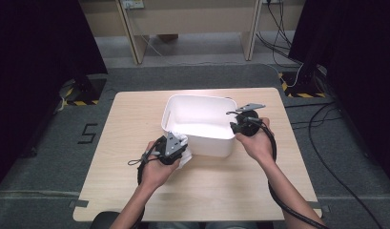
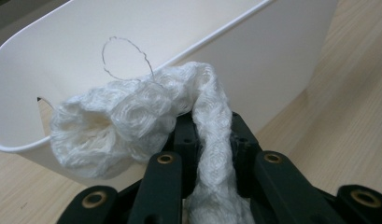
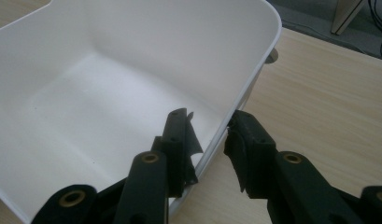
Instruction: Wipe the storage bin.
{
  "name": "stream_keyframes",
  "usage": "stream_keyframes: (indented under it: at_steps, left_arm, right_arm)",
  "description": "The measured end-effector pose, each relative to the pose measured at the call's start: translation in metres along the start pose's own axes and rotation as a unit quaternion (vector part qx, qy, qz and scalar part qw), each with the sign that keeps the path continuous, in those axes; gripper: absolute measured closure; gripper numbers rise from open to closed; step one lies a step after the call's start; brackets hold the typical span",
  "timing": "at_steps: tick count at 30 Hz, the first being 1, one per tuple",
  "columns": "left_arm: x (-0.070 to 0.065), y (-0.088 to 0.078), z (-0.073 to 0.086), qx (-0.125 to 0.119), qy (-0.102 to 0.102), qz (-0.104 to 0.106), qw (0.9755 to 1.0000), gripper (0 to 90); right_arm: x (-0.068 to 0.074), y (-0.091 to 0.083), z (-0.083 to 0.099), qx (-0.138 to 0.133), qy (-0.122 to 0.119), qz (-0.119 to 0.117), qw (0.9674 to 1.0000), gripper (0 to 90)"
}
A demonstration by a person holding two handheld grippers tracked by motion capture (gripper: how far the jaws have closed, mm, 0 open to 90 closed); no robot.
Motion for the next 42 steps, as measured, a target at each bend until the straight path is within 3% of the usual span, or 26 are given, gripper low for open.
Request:
stream_keyframes:
  at_steps: [13,24,33,42]
  left_arm:
    - [-0.002,0.006,0.008,0.010,0.003,0.003,0.9999,77.5]
    - [-0.005,0.013,0.018,0.016,-0.006,0.007,0.9998,77.5]
    - [-0.005,0.017,0.023,0.024,0.001,0.010,0.9997,77.5]
    - [-0.008,0.022,0.031,0.034,-0.006,0.015,0.9993,77.5]
  right_arm:
    - [0.000,0.000,0.000,0.000,0.002,0.000,1.0000,67.9]
    - [0.001,0.000,0.000,-0.001,0.000,0.000,1.0000,67.4]
    - [0.001,0.000,0.000,-0.001,0.001,-0.001,1.0000,67.3]
    - [0.001,0.000,0.000,-0.001,0.002,-0.001,1.0000,67.2]
Point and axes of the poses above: each handheld gripper's, and its own axes: y roughly forward along the jaws, z roughly out of its underside, x roughly to its left, the point moved 8 cm from there along y, roughly forward along the jaws, and after that the axes turned 3 degrees about -x, right-handed, at the moved point
